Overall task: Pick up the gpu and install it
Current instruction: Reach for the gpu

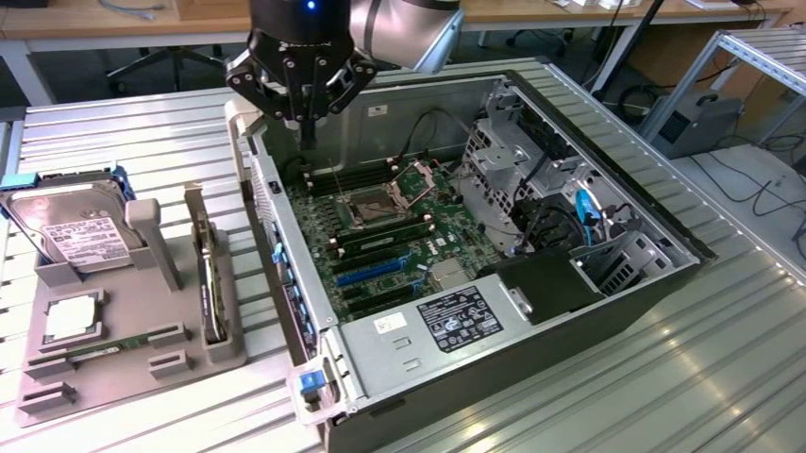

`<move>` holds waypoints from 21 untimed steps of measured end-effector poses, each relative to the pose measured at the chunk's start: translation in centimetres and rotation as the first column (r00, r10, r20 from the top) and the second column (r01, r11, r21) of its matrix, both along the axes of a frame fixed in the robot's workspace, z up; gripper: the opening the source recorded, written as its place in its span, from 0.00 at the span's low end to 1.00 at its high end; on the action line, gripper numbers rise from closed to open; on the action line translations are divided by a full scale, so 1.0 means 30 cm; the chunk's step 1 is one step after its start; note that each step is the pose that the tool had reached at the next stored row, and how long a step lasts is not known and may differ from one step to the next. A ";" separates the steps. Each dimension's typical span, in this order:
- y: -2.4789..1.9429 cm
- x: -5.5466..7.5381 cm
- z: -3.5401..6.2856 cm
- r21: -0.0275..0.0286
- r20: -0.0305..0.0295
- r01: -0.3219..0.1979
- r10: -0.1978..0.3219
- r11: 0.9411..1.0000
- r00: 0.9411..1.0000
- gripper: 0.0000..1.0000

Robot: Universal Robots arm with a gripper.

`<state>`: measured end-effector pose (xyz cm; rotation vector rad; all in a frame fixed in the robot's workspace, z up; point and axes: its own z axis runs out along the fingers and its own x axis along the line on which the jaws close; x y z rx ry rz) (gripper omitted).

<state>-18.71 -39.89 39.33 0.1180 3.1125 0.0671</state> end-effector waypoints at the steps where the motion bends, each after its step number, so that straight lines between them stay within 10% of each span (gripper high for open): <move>1: 0.000 -0.001 0.000 0.000 0.000 0.000 0.000 1.000 1.000 0.11; 21: 0.000 -0.015 0.000 0.000 0.000 0.000 0.000 1.000 1.000 0.11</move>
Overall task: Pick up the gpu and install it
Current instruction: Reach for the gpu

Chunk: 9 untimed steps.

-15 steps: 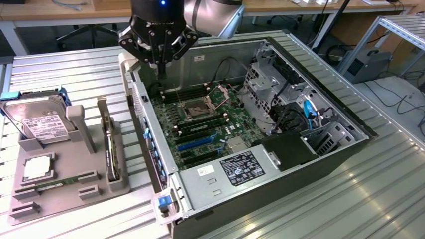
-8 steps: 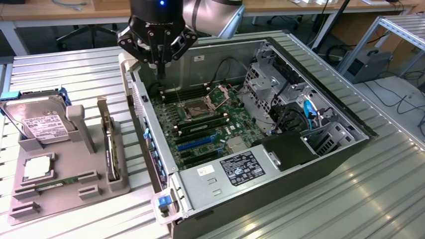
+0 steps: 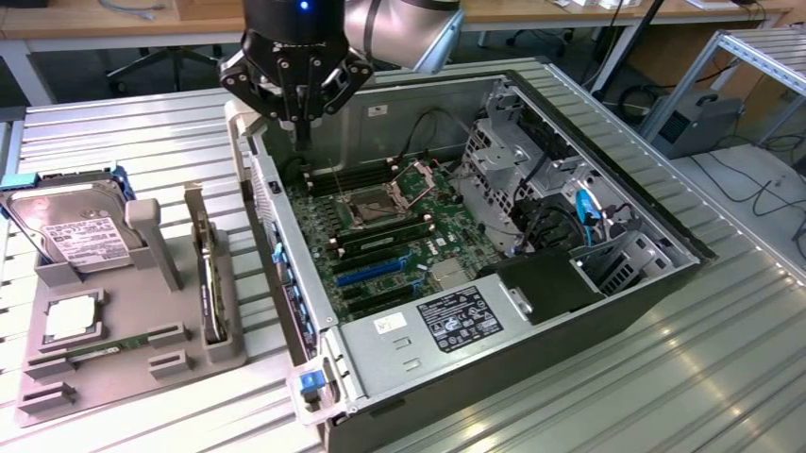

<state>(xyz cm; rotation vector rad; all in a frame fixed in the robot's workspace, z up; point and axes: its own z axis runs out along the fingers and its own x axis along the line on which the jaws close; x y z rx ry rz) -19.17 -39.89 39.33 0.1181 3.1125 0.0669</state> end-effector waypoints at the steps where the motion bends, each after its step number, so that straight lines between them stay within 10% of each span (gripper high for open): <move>1: 0.000 -0.001 0.000 0.000 0.000 0.000 0.000 1.000 1.000 0.11; 9: 0.000 -0.010 0.000 0.000 0.000 0.000 0.000 1.000 1.000 0.11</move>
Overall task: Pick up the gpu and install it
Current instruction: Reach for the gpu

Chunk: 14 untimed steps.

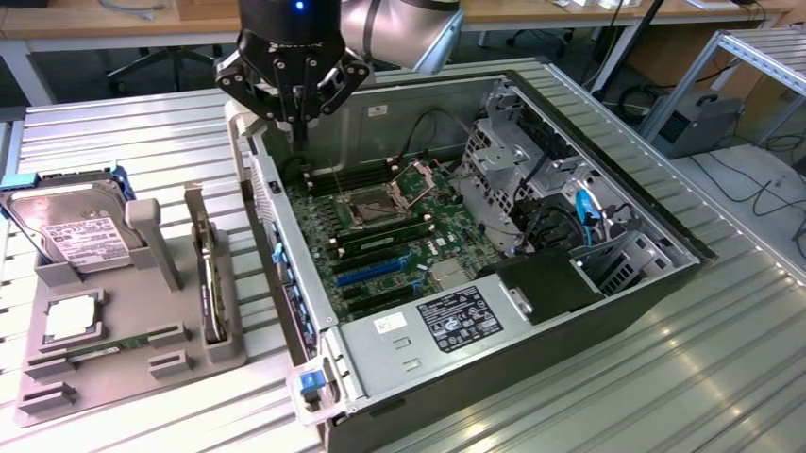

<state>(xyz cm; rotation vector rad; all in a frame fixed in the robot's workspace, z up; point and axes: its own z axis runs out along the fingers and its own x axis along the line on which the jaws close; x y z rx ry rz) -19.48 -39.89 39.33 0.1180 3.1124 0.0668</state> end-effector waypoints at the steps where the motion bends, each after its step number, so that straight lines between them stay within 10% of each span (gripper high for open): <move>1: 0.000 -0.001 0.000 0.000 0.000 0.000 0.000 1.000 1.000 0.11; 14: 0.000 -0.015 0.000 0.000 0.000 0.000 0.000 1.000 1.000 0.11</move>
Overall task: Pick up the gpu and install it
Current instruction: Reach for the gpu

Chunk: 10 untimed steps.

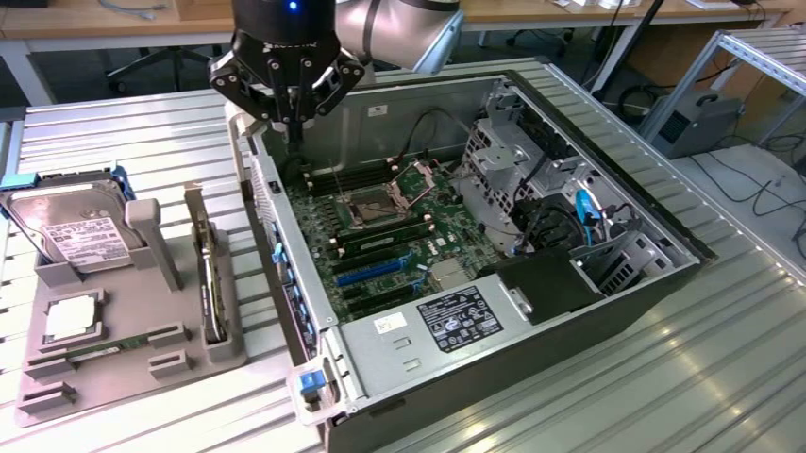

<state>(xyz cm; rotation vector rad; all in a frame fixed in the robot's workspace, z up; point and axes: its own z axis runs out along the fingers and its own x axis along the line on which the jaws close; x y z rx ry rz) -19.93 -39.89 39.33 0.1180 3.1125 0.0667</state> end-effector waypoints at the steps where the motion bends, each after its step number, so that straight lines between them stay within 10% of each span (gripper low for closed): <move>1: 0.000 -0.001 0.000 0.000 0.000 0.000 0.000 1.000 1.000 0.11; 10: 0.000 -0.009 0.000 0.000 0.000 0.000 0.000 1.000 1.000 0.11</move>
